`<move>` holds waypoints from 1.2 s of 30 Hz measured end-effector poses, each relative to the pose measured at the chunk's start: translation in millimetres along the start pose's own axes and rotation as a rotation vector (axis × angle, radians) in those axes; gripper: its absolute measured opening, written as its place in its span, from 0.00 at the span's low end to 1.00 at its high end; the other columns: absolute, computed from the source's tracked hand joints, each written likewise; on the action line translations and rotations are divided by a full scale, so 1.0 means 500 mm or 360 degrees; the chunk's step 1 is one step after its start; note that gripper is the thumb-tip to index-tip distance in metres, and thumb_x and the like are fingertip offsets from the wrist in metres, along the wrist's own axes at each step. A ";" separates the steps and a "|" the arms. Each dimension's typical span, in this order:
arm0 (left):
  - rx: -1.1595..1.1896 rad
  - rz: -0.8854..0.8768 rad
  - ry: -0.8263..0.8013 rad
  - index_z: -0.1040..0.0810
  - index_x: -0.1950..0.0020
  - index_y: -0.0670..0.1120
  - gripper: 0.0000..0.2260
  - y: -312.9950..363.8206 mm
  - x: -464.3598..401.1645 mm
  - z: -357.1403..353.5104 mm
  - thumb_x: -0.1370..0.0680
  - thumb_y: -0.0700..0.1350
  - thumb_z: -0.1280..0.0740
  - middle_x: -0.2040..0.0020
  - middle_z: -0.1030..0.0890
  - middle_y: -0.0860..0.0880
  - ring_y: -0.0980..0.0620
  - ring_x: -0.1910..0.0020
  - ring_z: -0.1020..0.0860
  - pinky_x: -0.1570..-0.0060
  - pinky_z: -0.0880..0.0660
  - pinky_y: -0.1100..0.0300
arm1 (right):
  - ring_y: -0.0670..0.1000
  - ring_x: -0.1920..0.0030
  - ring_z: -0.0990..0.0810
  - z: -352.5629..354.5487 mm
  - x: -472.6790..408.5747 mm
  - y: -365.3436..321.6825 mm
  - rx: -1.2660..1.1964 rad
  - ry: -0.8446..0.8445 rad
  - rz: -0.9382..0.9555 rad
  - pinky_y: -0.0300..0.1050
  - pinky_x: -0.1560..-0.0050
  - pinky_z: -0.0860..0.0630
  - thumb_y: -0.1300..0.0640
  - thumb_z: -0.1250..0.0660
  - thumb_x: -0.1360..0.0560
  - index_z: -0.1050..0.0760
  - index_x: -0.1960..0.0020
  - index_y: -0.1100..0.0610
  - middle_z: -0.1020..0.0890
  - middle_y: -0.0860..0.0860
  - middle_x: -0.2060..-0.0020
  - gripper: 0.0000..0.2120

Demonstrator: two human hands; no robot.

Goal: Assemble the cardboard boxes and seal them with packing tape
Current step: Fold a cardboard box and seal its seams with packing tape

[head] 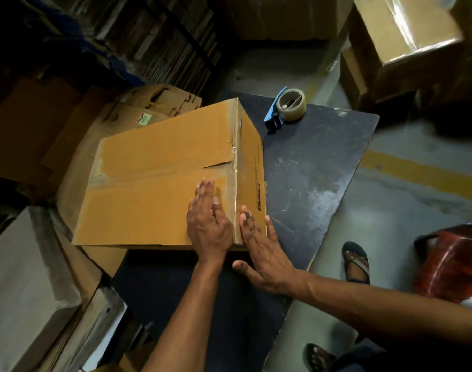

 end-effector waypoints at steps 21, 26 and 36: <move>-0.0035 0.0039 -0.0146 0.27 0.24 0.49 0.22 0.045 -0.061 0.003 0.15 0.54 0.46 0.21 0.32 0.49 0.53 0.20 0.38 0.21 0.43 0.45 | 0.60 0.18 0.64 0.121 -0.128 -0.001 -0.0279 0.0108 0.0111 0.72 0.22 0.61 0.26 0.54 0.22 0.66 0.19 0.67 0.67 0.59 0.19 0.53; -0.0065 -0.0060 -0.0204 0.30 0.21 0.49 0.23 0.052 -0.122 -0.025 0.18 0.43 0.43 0.19 0.35 0.48 0.51 0.19 0.39 0.22 0.37 0.43 | 0.55 0.18 0.65 0.094 -0.165 0.021 -0.0265 -0.0056 0.0087 0.72 0.22 0.57 0.27 0.53 0.22 0.69 0.19 0.62 0.68 0.55 0.19 0.51; -0.0222 -0.0215 -0.0294 0.38 0.18 0.49 0.24 0.067 -0.159 -0.046 0.16 0.41 0.44 0.17 0.39 0.49 0.52 0.18 0.44 0.19 0.46 0.45 | 0.49 0.19 0.67 0.121 -0.174 0.098 -0.0310 -0.0083 -0.0107 0.69 0.21 0.61 0.26 0.60 0.21 0.72 0.19 0.56 0.70 0.50 0.19 0.47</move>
Point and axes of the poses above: each hand's wrist, its own x-axis away from the middle knuckle, its own z-axis out of the back of the hand, y = z × x, the point moved 8 cm from there along -x, towards the middle knuckle
